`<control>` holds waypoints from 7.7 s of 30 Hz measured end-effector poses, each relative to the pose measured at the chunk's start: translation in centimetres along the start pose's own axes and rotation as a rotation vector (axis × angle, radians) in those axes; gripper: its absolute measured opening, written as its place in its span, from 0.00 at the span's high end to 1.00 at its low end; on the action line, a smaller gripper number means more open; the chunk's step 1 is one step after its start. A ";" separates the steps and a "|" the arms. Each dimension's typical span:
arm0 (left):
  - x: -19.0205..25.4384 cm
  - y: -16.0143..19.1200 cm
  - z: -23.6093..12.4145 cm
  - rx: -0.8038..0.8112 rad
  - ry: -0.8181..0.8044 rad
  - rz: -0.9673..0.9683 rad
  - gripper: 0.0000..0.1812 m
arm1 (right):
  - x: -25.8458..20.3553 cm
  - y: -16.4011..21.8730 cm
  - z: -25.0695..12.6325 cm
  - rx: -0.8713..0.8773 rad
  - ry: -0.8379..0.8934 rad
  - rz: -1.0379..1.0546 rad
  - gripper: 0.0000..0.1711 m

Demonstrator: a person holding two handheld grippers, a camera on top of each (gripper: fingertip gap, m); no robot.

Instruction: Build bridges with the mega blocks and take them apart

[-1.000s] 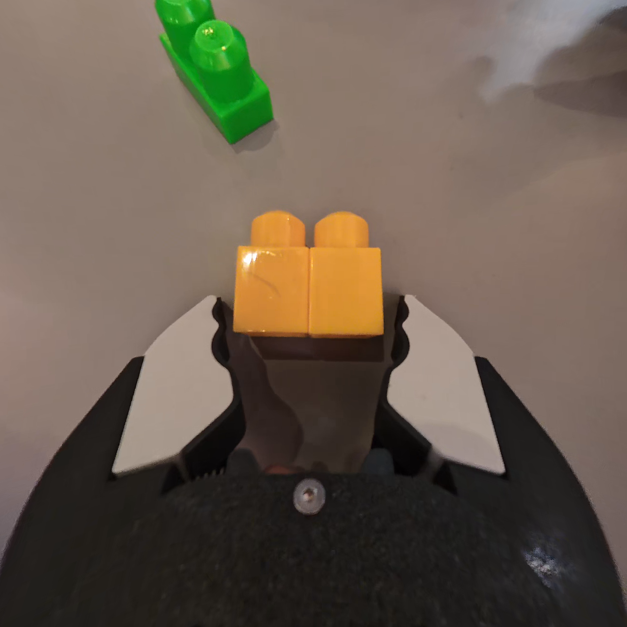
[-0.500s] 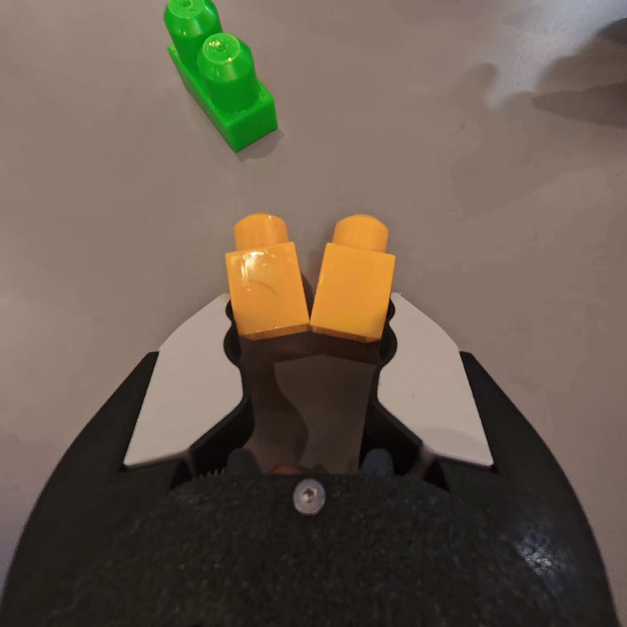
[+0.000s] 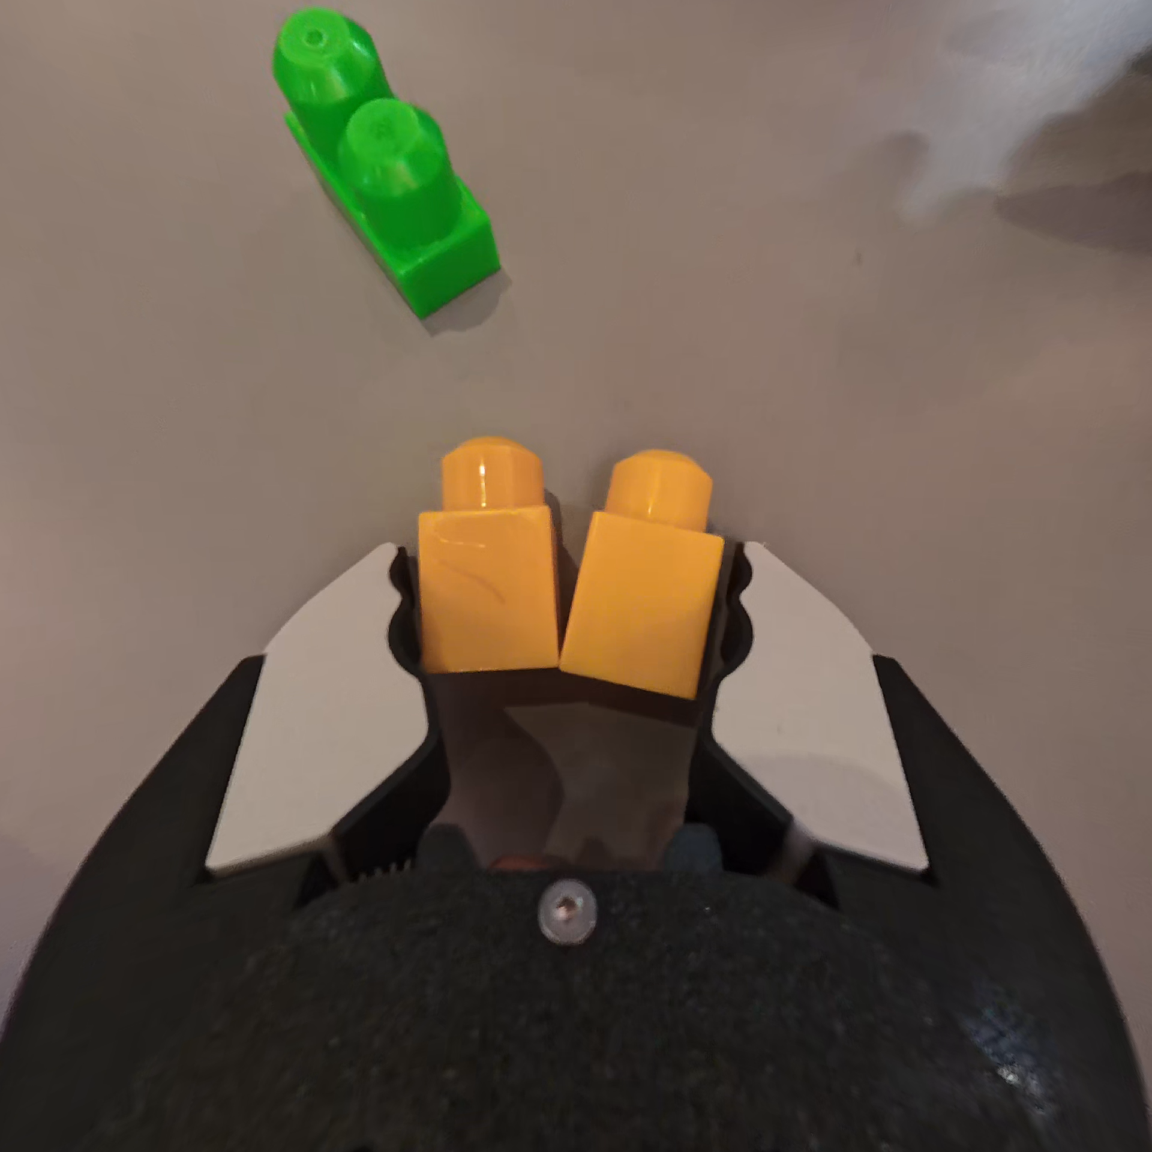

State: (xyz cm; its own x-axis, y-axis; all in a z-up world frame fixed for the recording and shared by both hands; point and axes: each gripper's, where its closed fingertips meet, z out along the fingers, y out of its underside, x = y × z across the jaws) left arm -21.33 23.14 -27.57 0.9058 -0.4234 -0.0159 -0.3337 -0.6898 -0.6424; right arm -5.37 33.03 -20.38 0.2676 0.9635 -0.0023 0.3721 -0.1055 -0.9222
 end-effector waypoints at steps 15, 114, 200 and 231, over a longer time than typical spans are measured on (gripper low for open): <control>0.5 0.0 -0.1 -0.038 0.044 0.041 0.53 | 0.1 -0.1 -0.2 0.006 0.000 0.005 0.68; 0.6 -1.8 -0.3 0.072 0.025 0.070 0.57 | 0.2 -0.1 -0.2 0.005 0.003 0.005 0.68; 0.0 1.4 -3.0 0.133 0.012 0.093 0.76 | 0.8 -1.4 -0.2 -0.011 0.070 -0.055 0.69; 0.9 0.5 -1.4 0.115 0.002 0.158 0.97 | 1.4 -1.1 -0.7 -0.002 0.078 -0.034 0.69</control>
State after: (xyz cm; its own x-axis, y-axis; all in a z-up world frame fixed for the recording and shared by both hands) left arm -21.10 21.56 -26.83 0.8442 -0.5220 -0.1218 -0.4394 -0.5436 -0.7152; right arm -4.79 34.34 -19.14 0.3234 0.9444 0.0596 0.3835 -0.0733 -0.9206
